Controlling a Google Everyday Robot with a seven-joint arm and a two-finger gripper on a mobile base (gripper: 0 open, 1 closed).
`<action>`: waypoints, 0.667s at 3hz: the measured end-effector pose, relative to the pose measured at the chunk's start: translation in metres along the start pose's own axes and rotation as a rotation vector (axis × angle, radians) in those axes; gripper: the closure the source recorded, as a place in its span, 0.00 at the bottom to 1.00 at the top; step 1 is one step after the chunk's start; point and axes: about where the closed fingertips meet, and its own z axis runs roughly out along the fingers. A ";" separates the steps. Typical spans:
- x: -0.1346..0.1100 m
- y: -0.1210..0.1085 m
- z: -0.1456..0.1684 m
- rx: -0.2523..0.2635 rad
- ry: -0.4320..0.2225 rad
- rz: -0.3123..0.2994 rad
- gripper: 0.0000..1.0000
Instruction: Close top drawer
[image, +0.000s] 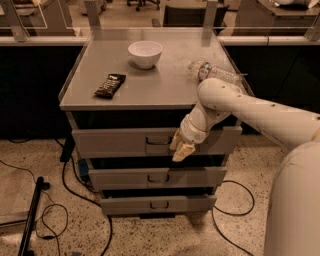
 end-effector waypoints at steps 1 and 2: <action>0.000 0.000 0.000 0.000 0.000 0.000 0.30; 0.000 0.000 0.000 0.000 0.000 0.000 0.07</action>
Offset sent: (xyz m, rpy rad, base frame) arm 0.0000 0.0000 0.0000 0.0000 0.0001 0.0000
